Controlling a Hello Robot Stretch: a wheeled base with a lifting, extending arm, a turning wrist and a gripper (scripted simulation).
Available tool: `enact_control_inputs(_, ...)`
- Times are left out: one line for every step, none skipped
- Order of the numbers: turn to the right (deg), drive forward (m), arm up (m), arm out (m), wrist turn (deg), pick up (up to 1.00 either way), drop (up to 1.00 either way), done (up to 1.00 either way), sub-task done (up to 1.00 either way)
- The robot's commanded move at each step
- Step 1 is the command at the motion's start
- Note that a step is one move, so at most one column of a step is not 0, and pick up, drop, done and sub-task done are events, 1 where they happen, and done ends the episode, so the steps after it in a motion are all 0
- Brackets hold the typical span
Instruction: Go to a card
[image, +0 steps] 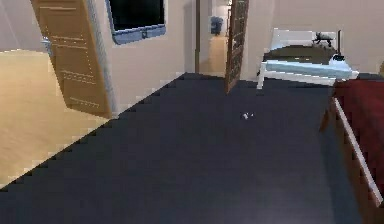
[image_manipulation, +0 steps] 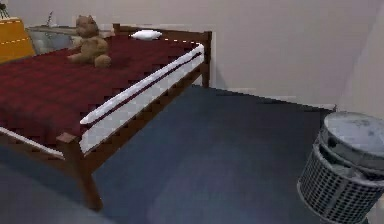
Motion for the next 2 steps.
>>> enact_control_inputs(0.0, 0.45, 0.0, 0.0, 0.0, 0.0, 0.0, 0.0, 0.0)
enact_control_inputs(-45.0, 0.0, 0.0, 0.0, 0.0, 0.0, 0.0, 0.0, 0.0)
